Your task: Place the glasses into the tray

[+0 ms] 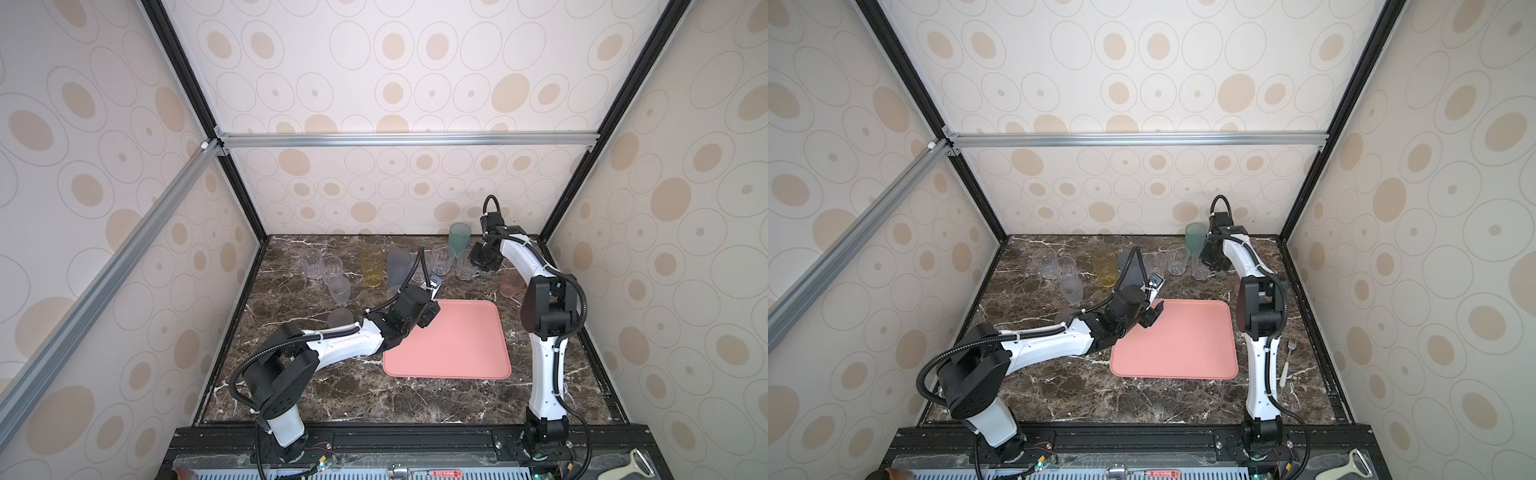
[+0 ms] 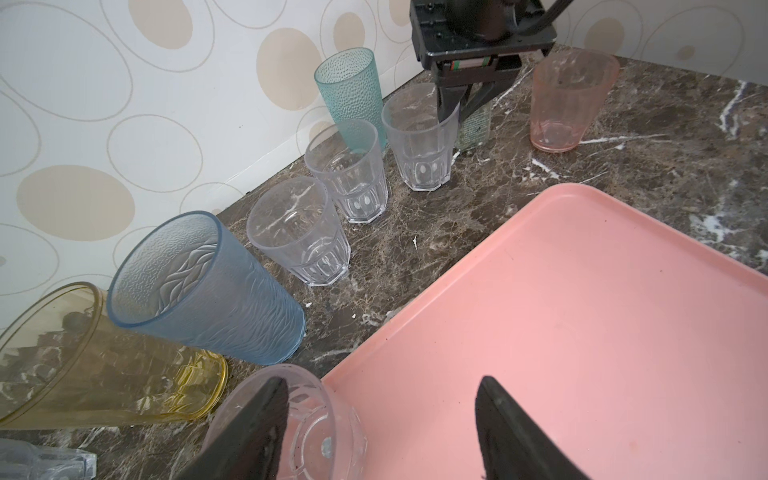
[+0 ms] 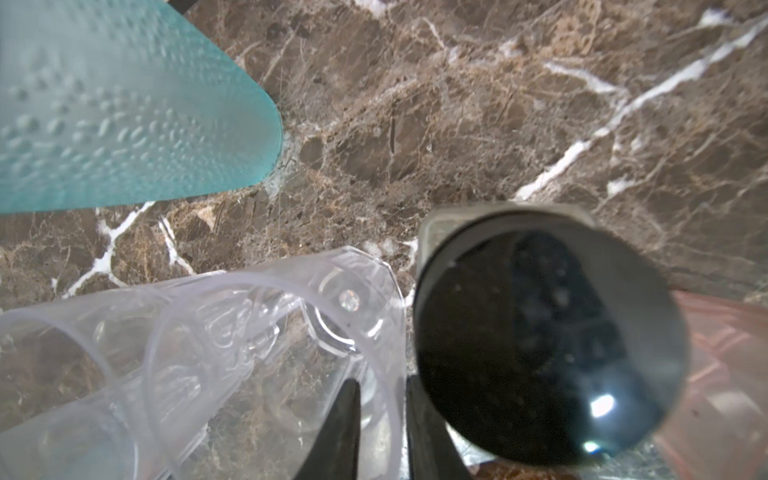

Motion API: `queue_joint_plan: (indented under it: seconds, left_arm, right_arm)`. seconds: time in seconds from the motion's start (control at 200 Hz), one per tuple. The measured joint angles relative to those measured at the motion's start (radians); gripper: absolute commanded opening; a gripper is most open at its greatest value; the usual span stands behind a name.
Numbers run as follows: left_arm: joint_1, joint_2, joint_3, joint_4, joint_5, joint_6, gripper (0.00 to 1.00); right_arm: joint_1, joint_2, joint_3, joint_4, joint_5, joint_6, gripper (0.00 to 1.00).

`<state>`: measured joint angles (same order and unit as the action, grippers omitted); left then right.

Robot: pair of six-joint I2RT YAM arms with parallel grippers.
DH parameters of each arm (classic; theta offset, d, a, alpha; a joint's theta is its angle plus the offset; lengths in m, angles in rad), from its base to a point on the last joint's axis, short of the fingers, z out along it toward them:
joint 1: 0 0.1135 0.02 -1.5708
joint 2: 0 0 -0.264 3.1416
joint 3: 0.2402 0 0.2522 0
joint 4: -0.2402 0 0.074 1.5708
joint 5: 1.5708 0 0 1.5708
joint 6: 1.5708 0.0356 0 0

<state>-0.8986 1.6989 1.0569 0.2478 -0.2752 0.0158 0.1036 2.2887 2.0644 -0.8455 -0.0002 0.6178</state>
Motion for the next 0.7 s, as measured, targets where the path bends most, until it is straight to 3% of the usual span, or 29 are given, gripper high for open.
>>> queue_joint_plan:
  seconds: [0.195, 0.415, 0.7]
  left_arm:
    - [0.0, -0.011, -0.002, 0.0, -0.004, 0.0, 0.7]
    - [0.0, -0.043, -0.004, -0.001, -0.016, 0.0, 0.7]
    - [0.0, -0.178, -0.058, -0.002, -0.104, 0.008, 0.71]
  right_arm:
    - [0.004, -0.009, -0.026, 0.002, 0.011, -0.019, 0.07]
    - [0.025, -0.058, -0.062, -0.034, 0.043, -0.062, 0.04]
    - [0.098, -0.306, -0.179, -0.089, 0.124, -0.131, 0.04]
